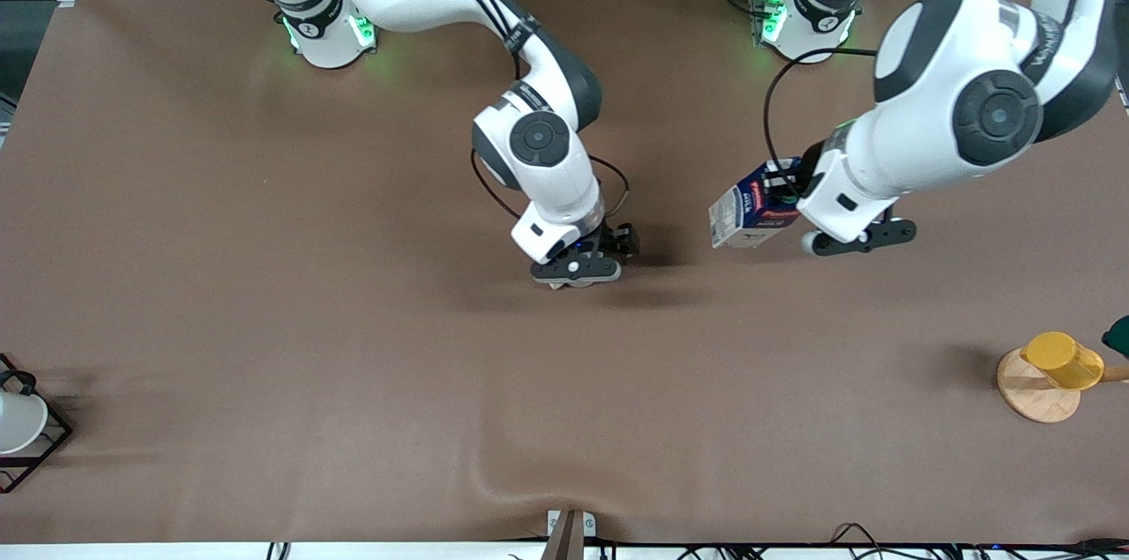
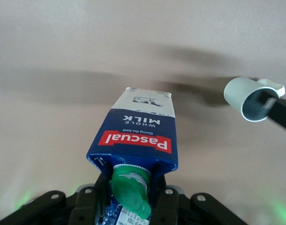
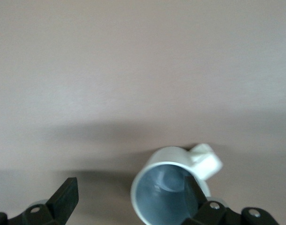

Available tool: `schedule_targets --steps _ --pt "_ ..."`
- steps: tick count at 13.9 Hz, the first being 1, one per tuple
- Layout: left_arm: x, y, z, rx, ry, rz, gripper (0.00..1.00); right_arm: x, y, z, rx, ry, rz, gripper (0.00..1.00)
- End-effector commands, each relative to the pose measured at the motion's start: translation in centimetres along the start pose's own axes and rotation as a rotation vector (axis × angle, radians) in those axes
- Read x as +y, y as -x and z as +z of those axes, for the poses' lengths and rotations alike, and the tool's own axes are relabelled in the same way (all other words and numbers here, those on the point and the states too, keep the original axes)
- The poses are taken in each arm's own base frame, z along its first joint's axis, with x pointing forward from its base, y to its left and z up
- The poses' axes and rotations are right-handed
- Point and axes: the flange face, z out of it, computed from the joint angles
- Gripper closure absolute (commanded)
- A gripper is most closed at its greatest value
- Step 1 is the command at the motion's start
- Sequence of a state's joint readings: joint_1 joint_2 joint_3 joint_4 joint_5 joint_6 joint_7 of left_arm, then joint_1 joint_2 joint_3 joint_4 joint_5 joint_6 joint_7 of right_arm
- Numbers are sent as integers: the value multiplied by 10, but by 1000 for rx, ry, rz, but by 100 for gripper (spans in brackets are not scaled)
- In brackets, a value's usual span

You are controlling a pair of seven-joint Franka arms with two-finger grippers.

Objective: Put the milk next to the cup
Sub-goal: 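Carry the mug with the right gripper toward the milk carton held by the left, then set the mug down, open the right gripper and withdraw it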

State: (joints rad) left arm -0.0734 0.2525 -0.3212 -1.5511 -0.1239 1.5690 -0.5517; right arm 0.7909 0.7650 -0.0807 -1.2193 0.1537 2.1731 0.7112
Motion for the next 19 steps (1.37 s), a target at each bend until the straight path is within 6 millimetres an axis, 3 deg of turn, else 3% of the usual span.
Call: schedule_targets --steps 1,3,5,6,9,10,14,16,19 --pt "27 13 4 -19 0 3 66 41 -28 -54 -12 58 -112 0" --pt "51 26 16 -24 -23 22 66 92 -58 -84 -48 117 -350 0" --pt "75 36 31 -35 -34 5 66 160 -91 -113 -94 142 -316 0" --pt "90 42 36 -21 -28 -2 66 183 -97 -135 -102 142 -302 0" --pt "136 63 63 8 -45 0 66 282 -113 -186 -136 130 -377 0" --pt "145 67 71 18 -58 1 66 311 -110 -203 -134 123 -378 0" --pt "198 81 102 42 -53 12 66 391 -79 -262 -110 106 -281 0" --pt "221 88 120 67 -85 -8 66 421 -72 -282 -132 101 -262 0" --pt "237 89 140 76 -77 -14 66 464 -63 -312 -131 97 -193 0"
